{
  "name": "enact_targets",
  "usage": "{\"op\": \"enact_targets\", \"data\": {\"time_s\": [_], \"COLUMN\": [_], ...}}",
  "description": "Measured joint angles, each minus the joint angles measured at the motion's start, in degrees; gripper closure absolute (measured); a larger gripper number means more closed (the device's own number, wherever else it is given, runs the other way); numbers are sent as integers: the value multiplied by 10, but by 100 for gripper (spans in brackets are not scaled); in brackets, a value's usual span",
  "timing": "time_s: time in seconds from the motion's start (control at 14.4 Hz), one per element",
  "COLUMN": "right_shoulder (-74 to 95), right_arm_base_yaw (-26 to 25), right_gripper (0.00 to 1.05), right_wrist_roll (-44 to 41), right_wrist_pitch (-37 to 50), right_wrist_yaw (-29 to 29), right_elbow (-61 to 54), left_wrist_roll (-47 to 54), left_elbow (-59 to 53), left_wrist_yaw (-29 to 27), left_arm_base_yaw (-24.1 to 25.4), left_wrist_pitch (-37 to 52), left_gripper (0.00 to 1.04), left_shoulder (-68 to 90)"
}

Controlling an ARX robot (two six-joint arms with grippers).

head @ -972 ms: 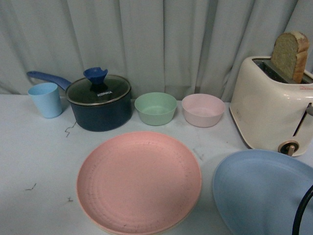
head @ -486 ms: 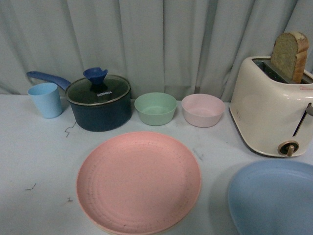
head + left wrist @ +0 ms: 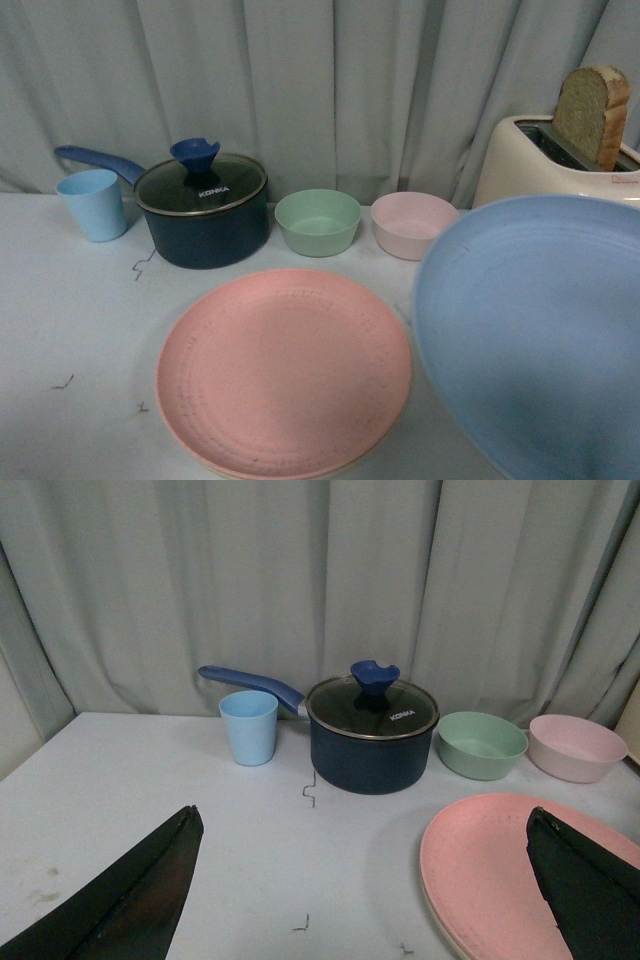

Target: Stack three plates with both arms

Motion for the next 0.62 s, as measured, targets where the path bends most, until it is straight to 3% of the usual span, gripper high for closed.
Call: {"op": "enact_targets", "data": {"time_s": [0.28, 0.62], "right_shoulder": [89, 205], "right_arm_base_yaw": [201, 328], "right_gripper": [102, 102], "right_wrist_roll": [88, 119], "right_wrist_pitch": [-78, -214], "right_wrist_yaw": [140, 226], "right_elbow": [104, 281], "left_wrist_roll": [0, 0], "left_elbow": [0, 0], "left_wrist_yaw": [0, 0], "left_arm_base_yaw": [0, 0], "left_wrist_pitch": [0, 0], "left_gripper": [7, 7], "left_shoulder": [0, 0]}}
